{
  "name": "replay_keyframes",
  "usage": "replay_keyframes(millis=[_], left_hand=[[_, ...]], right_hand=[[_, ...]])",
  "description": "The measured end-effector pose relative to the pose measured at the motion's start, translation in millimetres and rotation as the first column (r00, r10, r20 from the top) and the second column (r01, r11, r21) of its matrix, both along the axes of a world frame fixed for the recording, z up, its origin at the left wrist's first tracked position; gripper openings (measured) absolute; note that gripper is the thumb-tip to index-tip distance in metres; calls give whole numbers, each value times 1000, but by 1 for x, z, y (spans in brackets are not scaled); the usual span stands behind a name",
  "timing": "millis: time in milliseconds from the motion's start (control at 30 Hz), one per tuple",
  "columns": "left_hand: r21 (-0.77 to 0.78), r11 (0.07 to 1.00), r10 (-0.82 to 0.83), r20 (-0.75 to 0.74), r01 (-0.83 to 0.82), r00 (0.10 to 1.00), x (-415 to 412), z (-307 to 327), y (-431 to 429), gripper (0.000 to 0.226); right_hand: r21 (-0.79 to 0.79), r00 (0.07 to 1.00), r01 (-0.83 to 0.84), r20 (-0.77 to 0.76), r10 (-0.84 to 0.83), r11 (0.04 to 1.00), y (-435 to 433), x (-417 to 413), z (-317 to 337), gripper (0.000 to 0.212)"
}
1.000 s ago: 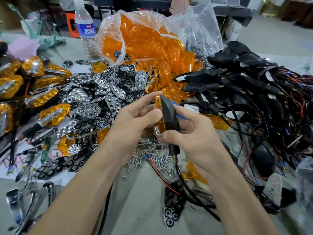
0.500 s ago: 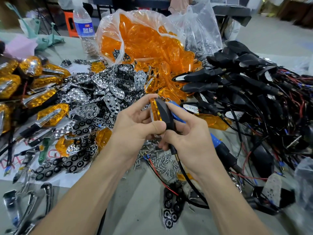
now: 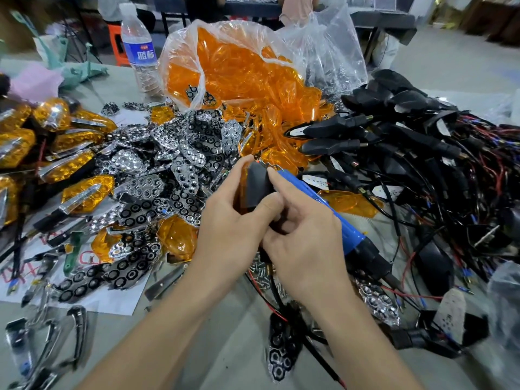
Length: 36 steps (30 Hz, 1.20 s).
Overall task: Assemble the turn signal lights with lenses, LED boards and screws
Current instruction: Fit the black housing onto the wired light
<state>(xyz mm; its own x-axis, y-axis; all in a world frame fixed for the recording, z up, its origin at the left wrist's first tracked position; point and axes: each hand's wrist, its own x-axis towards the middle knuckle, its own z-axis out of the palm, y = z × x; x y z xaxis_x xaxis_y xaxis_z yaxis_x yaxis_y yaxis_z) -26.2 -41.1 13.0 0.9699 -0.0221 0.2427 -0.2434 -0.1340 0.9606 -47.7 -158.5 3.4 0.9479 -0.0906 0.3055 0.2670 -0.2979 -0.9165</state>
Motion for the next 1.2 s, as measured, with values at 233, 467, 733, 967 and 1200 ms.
replay_keyframes(millis=[233,467,733,967,1200], left_hand=[[-480,874,-80,-295,-75,952,19,9,17,35],[-546,835,-204,-427,-71,881,39,-3,31,33],[-511,860,-251,-426,-2,869,39,-9,30,26],[-436,899,-228,-396,36,889,34,-8,29,43],[-207,978,-103,-353,29,930,23,-7,17,32]], right_hand=[[-134,982,-101,-171,77,986,-28,11,22,23],[-651,898,-297,-439,-28,699,-20,6,12,16],[-615,907,-267,-420,-22,742,-16,6,10,17],[-396,922,-192,-386,26,898,-25,8,13,21],[247,971,3,-233,57,969,-12,8,14,31]])
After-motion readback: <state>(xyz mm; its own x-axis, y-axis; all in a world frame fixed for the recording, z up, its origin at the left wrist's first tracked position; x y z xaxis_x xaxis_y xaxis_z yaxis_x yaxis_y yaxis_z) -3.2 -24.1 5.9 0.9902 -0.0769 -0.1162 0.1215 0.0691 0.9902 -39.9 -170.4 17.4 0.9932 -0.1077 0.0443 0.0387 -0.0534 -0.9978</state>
